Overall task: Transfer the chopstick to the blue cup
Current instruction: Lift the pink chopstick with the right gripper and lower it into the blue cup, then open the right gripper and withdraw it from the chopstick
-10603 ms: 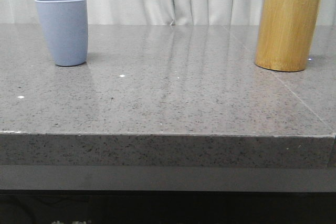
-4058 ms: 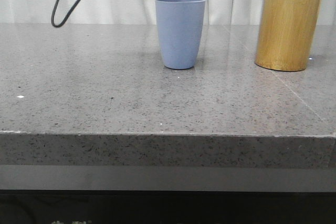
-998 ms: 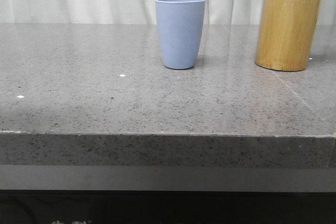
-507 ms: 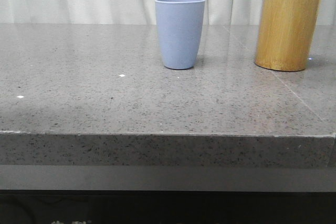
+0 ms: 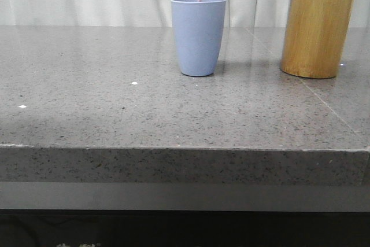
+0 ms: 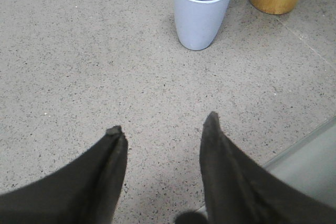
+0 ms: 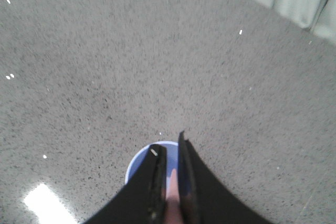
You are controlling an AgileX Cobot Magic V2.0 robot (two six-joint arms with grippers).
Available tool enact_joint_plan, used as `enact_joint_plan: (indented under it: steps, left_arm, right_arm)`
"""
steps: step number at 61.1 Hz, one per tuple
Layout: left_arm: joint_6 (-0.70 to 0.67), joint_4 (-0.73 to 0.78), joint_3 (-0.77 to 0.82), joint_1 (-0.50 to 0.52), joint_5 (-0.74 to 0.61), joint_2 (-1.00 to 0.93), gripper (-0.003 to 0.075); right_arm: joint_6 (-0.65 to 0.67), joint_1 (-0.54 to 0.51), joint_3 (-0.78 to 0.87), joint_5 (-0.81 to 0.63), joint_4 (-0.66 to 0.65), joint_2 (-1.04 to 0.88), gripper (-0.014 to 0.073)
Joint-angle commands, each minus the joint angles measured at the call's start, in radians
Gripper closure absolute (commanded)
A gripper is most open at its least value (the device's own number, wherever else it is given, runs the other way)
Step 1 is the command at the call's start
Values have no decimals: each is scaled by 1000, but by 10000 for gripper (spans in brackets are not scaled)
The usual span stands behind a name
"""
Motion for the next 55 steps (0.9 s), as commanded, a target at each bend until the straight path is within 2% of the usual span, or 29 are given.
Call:
enact_joint_plan:
  steps: [1,10,15,21,26,33,45,55]
  left_arm:
    - [-9,-8,-27,2,-75,-10,387]
    - [-9,-6,-27,2,-77,-10,387]
    - [-9,-6,-27,2,-77,-10,387]
    - [-9,-6,-27,2,-77,-10,387]
    - [-9,-6,-27,2,-77,-10,387]
    - [-9,-6,-27,2,-77,-10,389]
    - [-9,-6,-27,2,-75,-10,419]
    - [-9,-6,-27,2,-75,-10,450]
  right_arm:
    - [-13,0,-25,-74,17,-11,648]
    - [-13,0,-25,-85,30,31,648]
    - [-13,0,-25,-85,30,48,610]
    - [-13,0,-25,-85,30,54,501]
    - [-13,0,-25,-85,30,50,368]
    - [-13,0,-45,-68,30,38,267]
    - [-3,0,-110,48,-3,-32,253]
    - [174,0,-112,164,-189,-144,255]
